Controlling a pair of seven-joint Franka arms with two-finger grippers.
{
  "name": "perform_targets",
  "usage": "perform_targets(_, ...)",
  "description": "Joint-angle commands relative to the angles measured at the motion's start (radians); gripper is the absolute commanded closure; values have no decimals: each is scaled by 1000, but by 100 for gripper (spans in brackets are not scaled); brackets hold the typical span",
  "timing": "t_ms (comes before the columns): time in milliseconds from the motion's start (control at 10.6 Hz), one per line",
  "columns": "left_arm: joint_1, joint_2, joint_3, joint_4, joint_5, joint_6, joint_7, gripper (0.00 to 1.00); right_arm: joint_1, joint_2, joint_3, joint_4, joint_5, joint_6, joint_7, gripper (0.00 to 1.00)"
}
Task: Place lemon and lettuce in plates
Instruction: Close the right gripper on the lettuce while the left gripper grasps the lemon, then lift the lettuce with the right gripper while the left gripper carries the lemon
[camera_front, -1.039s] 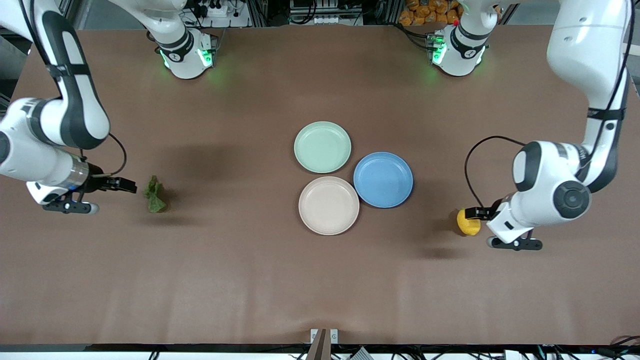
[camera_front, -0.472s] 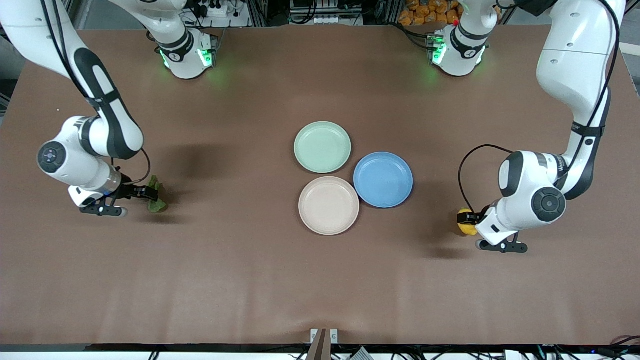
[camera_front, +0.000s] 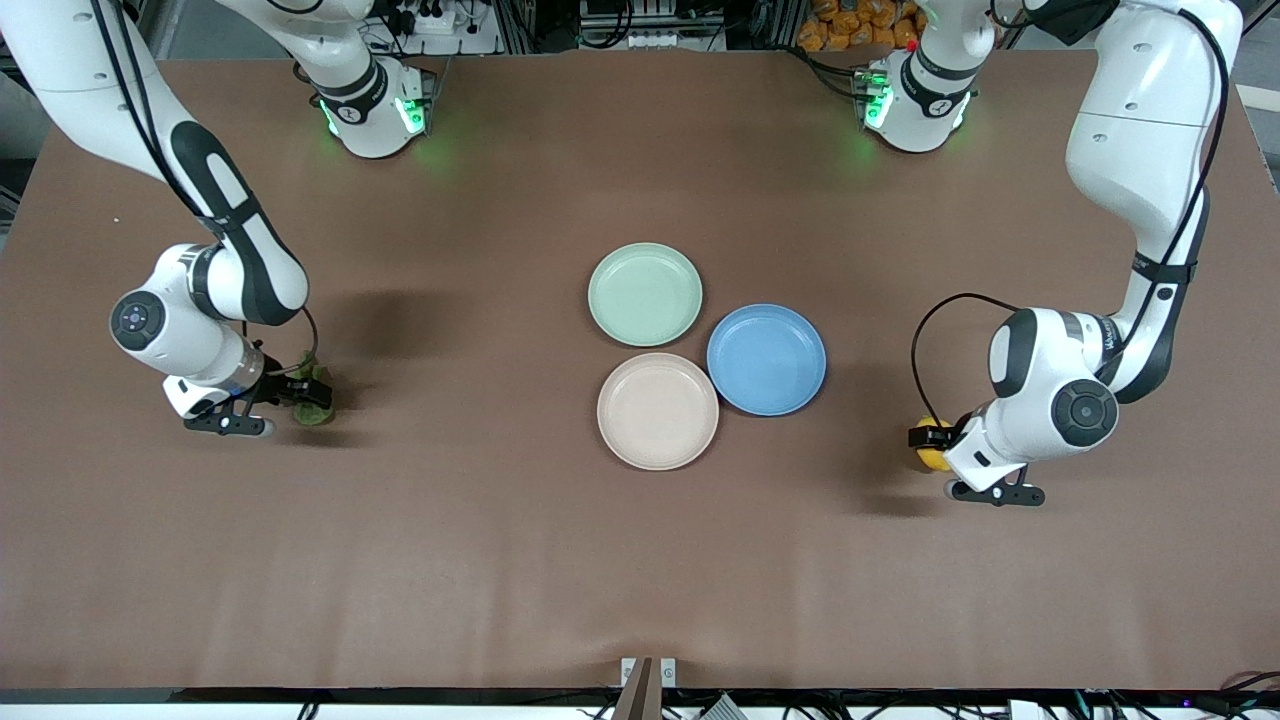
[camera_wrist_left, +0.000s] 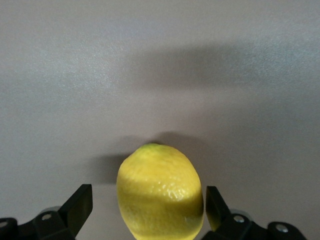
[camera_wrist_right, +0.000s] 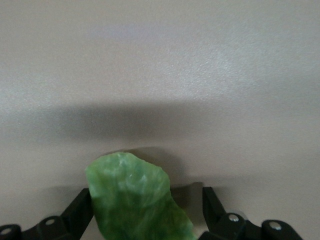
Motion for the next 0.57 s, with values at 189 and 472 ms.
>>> perform_targets(189, 0, 16, -3, -3, 24, 24, -5, 30, 26, -11, -3, -5, 20, 4, -7, 70)
perform_targets(472, -3, 18, -3, -2, 23, 24, -8, 74, 26, -35, -3, 6, 15, -47, -7, 100)
